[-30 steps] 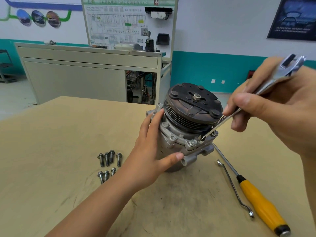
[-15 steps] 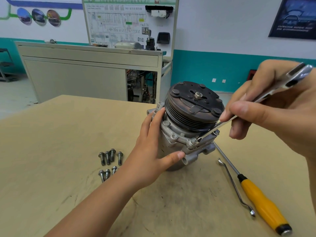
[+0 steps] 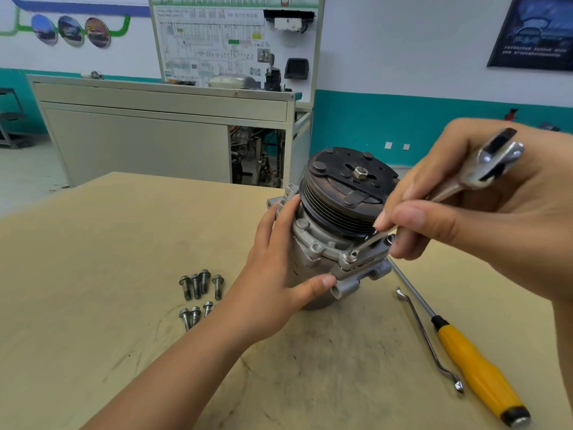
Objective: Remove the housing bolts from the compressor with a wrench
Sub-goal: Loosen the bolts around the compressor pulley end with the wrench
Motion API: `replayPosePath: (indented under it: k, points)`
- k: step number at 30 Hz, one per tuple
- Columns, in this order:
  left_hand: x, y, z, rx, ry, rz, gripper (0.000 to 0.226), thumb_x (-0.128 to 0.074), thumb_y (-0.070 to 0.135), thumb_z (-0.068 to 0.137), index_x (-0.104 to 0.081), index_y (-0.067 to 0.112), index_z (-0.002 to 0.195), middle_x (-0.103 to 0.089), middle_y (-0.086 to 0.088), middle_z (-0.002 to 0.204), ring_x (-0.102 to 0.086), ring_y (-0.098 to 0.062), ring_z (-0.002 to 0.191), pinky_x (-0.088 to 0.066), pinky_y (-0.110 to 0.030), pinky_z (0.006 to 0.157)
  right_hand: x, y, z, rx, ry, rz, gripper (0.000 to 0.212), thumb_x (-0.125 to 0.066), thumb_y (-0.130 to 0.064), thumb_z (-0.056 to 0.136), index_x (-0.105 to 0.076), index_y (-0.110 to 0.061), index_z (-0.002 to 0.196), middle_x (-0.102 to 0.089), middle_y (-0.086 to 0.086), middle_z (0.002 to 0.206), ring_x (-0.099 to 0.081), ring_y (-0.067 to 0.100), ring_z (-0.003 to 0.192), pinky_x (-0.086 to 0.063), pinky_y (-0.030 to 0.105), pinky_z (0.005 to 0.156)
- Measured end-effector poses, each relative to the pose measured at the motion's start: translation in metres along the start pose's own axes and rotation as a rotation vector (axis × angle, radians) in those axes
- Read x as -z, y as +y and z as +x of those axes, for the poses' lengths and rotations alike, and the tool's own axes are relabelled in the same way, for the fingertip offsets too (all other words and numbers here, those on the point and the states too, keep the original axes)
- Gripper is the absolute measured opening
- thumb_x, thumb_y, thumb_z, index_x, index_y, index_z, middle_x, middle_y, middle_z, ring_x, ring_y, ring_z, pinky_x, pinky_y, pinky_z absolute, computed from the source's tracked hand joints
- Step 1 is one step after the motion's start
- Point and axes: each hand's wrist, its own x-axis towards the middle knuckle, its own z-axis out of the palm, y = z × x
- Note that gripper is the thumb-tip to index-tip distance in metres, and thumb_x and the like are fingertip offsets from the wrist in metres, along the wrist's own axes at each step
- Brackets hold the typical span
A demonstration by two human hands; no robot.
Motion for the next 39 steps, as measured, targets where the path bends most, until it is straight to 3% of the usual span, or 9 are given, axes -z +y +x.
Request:
replayPosePath:
  k: [3,8,12,15,19,22,25,34,39]
  points:
    - [0.0,-0.001,0.0,-0.009,-0.004,-0.002,0.1,-0.068,0.051,0.076,0.005,0.051,0.144,0.003,0.025,0.154,-0.005,0.001,0.143,-0.021,-0.041,0.119,0.009,0.009,-0.017,0.127,0.181,-0.033,0.016,-0.067,-0.038,0.083,-0.059,-0.024,0.084,-0.071,0.004,0.078,-0.07,0.016,0.061,-0.057,0.025,0.054]
    - [-0.001,-0.002,0.0,-0.018,-0.003,0.003,0.099,-0.069,0.049,0.078,0.009,0.06,0.136,0.003,0.028,0.152,-0.005,0.005,0.141,-0.018,-0.034,0.119,0.011,0.008,-0.016,0.112,0.172,-0.07,0.012,-0.061,-0.042,0.087,-0.059,-0.032,0.092,-0.073,-0.002,0.086,-0.07,0.017,0.063,-0.057,0.026,0.055]
    - [-0.001,-0.003,0.0,-0.014,-0.005,0.009,0.101,-0.07,0.049,0.077,0.007,0.053,0.143,0.003,0.029,0.152,-0.007,0.002,0.142,-0.021,-0.036,0.119,0.009,0.006,-0.016,0.041,0.137,-0.094,0.004,-0.06,-0.027,0.087,-0.057,-0.029,0.089,-0.074,-0.004,0.084,-0.068,0.017,0.058,-0.055,0.024,0.053]
    - [-0.001,-0.003,0.0,-0.014,-0.01,0.008,0.101,-0.069,0.051,0.077,0.007,0.053,0.143,0.004,0.029,0.152,-0.006,0.003,0.142,-0.021,-0.037,0.119,0.007,0.002,-0.015,0.053,0.221,-0.04,0.005,-0.053,-0.024,0.083,-0.052,-0.02,0.086,-0.074,-0.004,0.078,-0.065,0.014,0.051,-0.054,0.024,0.049]
    - [-0.001,-0.003,0.0,-0.008,-0.01,0.01,0.1,-0.069,0.052,0.078,0.008,0.055,0.142,0.006,0.028,0.153,-0.005,0.001,0.143,-0.021,-0.038,0.119,0.015,-0.001,-0.012,0.112,0.266,-0.033,0.006,-0.045,-0.01,0.089,-0.042,-0.013,0.085,-0.07,-0.017,0.067,-0.06,0.002,0.045,-0.051,0.015,0.046]
    - [-0.001,-0.003,0.0,-0.01,-0.007,0.009,0.1,-0.068,0.051,0.078,0.007,0.054,0.143,0.005,0.026,0.154,-0.005,0.001,0.144,-0.02,-0.039,0.119,0.019,0.002,-0.013,0.12,0.249,-0.057,0.017,-0.054,-0.029,0.089,-0.043,-0.016,0.087,-0.072,-0.016,0.075,-0.062,0.003,0.049,-0.053,0.017,0.049]
    - [-0.001,-0.002,0.0,-0.015,-0.006,0.002,0.1,-0.07,0.049,0.078,0.007,0.054,0.142,0.005,0.026,0.154,-0.003,0.002,0.143,-0.02,-0.039,0.119,0.022,0.007,-0.015,0.088,0.226,-0.089,0.031,-0.059,-0.052,0.084,-0.051,-0.023,0.092,-0.074,-0.001,0.088,-0.068,0.017,0.059,-0.057,0.028,0.054]
    - [-0.001,-0.002,0.0,-0.018,-0.008,0.007,0.1,-0.069,0.051,0.077,0.008,0.054,0.143,0.004,0.028,0.153,-0.004,0.004,0.142,-0.02,-0.037,0.119,0.03,0.018,-0.019,0.116,0.166,-0.107,0.019,-0.057,-0.042,0.091,-0.053,-0.025,0.096,-0.073,0.003,0.092,-0.07,0.02,0.065,-0.057,0.028,0.057]
    - [0.0,-0.002,0.0,-0.015,-0.011,0.01,0.101,-0.069,0.051,0.078,0.007,0.052,0.144,0.004,0.028,0.153,-0.005,0.002,0.143,-0.02,-0.039,0.119,0.041,0.027,-0.02,0.002,0.101,-0.043,0.025,-0.06,-0.047,0.089,-0.059,-0.024,0.098,-0.073,0.003,0.095,-0.072,0.023,0.067,-0.059,0.033,0.055]
